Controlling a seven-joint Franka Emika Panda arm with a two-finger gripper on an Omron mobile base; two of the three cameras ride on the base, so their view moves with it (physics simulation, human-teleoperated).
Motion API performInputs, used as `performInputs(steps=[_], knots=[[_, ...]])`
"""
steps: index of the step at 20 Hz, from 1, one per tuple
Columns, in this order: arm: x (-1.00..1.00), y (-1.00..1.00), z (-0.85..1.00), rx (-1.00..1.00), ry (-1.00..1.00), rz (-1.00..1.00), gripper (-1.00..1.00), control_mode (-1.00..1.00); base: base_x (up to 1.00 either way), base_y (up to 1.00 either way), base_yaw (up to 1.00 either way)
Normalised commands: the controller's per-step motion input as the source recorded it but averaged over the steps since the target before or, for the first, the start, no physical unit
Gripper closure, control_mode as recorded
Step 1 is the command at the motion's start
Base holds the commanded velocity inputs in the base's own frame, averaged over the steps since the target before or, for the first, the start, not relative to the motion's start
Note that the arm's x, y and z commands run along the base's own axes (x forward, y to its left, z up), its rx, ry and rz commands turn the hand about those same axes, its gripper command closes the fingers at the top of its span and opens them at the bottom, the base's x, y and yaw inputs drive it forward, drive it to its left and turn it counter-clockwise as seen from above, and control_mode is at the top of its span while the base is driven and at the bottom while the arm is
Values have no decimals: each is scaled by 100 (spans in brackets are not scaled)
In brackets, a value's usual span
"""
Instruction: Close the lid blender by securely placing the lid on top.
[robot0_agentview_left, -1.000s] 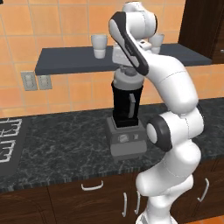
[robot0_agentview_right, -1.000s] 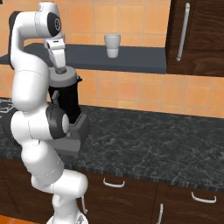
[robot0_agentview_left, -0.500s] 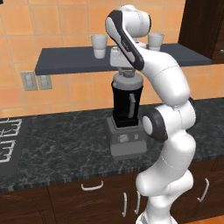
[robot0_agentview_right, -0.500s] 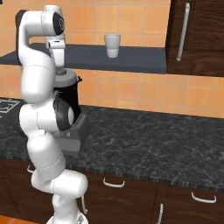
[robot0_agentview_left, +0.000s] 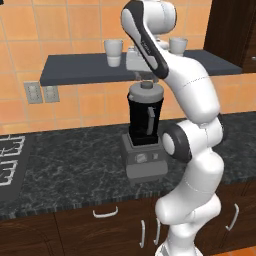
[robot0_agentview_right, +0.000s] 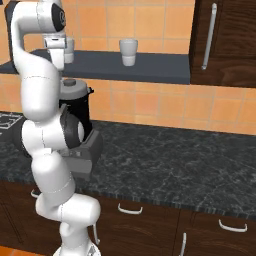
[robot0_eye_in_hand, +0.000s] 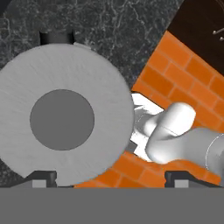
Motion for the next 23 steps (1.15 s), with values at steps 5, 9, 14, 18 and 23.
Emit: performInputs(steps=[5,9,14,18,23], knots=[[-100,61,-5,-9,-2,0,-100,-100,0,0,0],[-100,55,-54,-17,0,2,-100,-100,0,0,0],[-91,49,-97,-31,7,6,-100,-100,0,0,0],[-18,17,-87,-14,21,12,-100,-100,0,0,0],[0,1,0,-1,0,0,-100,-100,0,0,0]])
